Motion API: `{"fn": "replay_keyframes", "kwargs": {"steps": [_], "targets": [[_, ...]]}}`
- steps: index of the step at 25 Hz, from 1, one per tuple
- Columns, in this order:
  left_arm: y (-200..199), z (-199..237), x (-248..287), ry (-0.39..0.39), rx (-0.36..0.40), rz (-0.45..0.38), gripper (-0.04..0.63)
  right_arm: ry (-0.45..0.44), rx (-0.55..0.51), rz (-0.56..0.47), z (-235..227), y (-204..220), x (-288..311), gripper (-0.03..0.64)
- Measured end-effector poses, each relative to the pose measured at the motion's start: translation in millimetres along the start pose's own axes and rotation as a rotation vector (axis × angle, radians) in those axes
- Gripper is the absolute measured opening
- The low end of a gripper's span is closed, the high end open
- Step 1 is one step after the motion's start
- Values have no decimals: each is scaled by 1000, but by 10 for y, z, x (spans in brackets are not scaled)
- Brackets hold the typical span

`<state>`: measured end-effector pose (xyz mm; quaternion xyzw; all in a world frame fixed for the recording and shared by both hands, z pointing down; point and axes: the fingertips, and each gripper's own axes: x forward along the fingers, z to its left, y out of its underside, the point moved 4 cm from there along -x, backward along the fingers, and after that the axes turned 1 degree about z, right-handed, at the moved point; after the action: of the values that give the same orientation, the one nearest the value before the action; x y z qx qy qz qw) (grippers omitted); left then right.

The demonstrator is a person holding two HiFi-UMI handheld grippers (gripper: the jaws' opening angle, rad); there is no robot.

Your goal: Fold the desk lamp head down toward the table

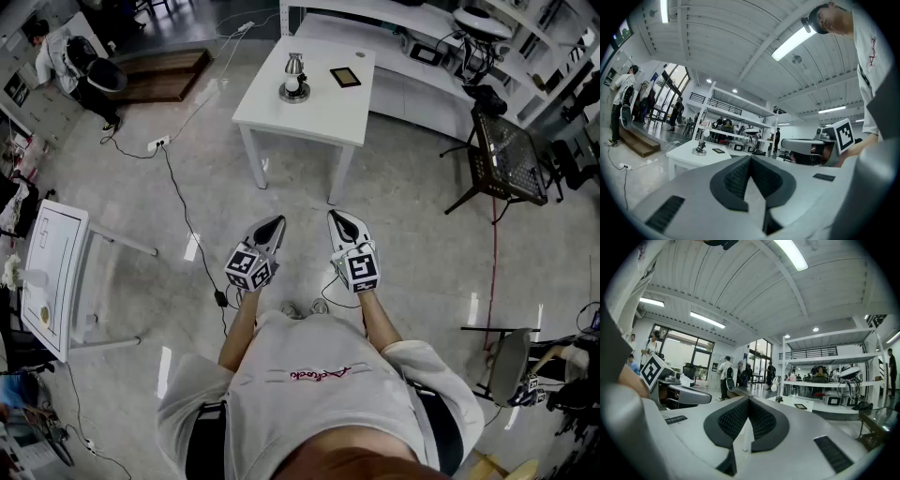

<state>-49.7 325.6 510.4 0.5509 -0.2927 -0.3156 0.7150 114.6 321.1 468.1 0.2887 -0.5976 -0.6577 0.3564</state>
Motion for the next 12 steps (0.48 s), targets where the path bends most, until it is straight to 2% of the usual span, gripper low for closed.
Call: {"fn": "replay_keyframes", "kwargs": {"steps": [12], "targets": [[-25,20,48,-21,8,-6,20,-6,15,-20,-78,-10,26,-6]]}}
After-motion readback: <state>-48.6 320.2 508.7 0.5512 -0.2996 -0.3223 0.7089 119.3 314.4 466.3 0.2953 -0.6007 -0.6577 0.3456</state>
